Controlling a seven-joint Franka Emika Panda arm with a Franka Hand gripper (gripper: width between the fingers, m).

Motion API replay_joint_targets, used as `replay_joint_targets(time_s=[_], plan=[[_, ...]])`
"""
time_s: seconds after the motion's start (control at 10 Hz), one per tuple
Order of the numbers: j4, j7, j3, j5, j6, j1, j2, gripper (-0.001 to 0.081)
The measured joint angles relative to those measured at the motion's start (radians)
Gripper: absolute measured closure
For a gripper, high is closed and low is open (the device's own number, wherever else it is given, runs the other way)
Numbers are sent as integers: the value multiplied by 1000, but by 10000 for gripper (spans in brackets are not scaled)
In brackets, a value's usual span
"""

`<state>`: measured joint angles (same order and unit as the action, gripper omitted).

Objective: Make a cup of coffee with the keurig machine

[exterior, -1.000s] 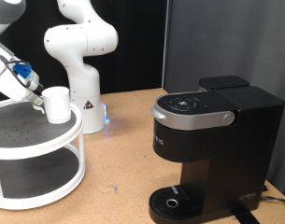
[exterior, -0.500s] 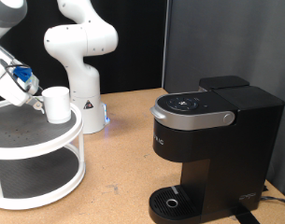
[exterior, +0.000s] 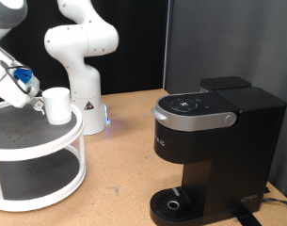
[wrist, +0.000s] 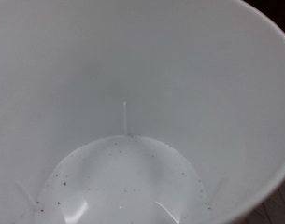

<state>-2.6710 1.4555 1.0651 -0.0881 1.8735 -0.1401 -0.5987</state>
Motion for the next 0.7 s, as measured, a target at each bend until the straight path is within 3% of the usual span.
replay_joint_targets(time_s=[0.2,0.3,0.4,0.5,0.6,0.7], plan=[[0,0,0,-2,2,0,0,454],[0,0,0,-2,2,0,0,454],[0,-1,0,-3,5,0,0,648],[0,-2,0,-5,15,0,0,648],[0,-5,-2,-8,26,0,-1,738],[0,-8,-5,-9,37,2,-3,738]])
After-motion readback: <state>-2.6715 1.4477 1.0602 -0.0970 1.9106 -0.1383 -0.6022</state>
